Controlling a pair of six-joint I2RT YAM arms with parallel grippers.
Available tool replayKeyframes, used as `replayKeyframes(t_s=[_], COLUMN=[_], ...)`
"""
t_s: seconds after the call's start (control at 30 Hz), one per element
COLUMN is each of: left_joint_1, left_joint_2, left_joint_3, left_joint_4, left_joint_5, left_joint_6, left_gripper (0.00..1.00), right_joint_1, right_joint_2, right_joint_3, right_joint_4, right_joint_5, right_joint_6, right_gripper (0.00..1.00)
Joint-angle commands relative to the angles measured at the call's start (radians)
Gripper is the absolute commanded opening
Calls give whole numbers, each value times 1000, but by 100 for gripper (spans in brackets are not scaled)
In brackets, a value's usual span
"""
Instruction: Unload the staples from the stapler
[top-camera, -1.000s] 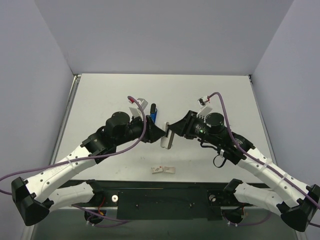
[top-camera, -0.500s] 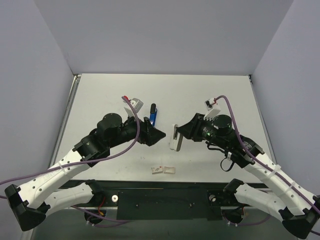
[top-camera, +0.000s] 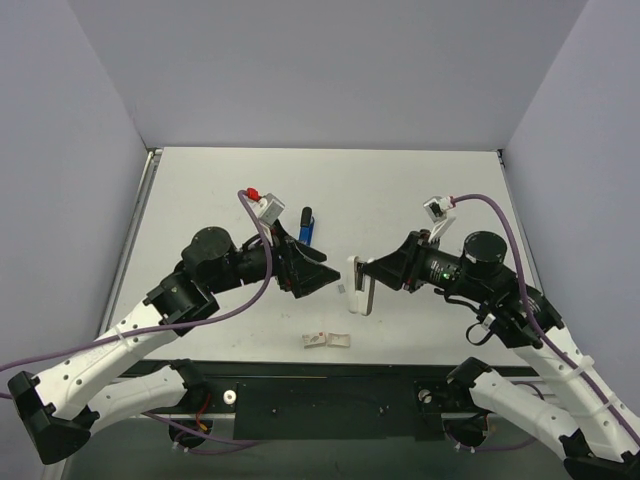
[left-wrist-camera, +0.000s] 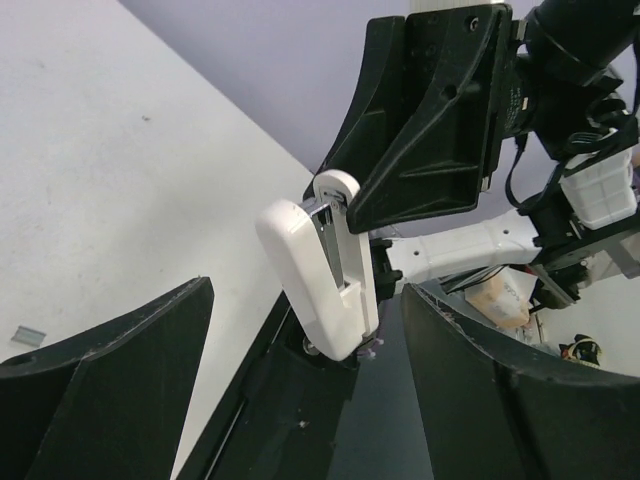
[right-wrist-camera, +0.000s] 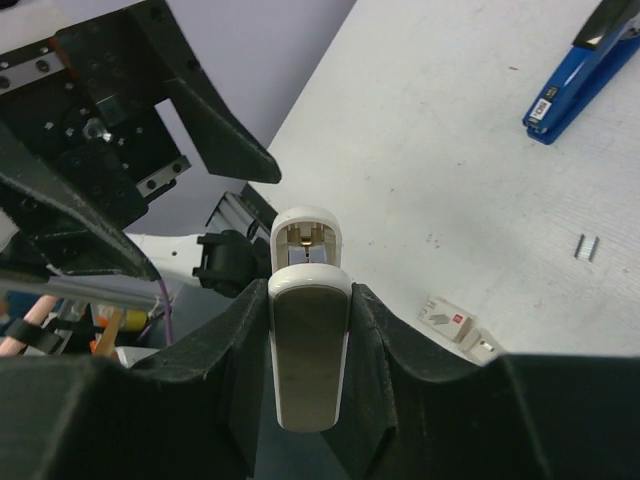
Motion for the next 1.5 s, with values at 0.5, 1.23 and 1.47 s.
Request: replayKeyframes(t_s=[0.5,1.23,1.47], left_joint_1=[1,7,7], left_joint_2=[3,-19,-22], left_joint_3=[-57,-154,-163], left_joint_4=[369,647,673], left_joint_5=[185,187,175], left_joint_6=[-221,-405,-414], left_gripper=[85,68,60], right_joint_1=[3,81,91], right_joint_2=[-40,-34,-39], right_joint_3=[27,-35,-48], right_joint_4=[349,504,516], right_joint_5=[-283,-209,-194], right_joint_6=[123,131,133], right_gripper=[0,0,0])
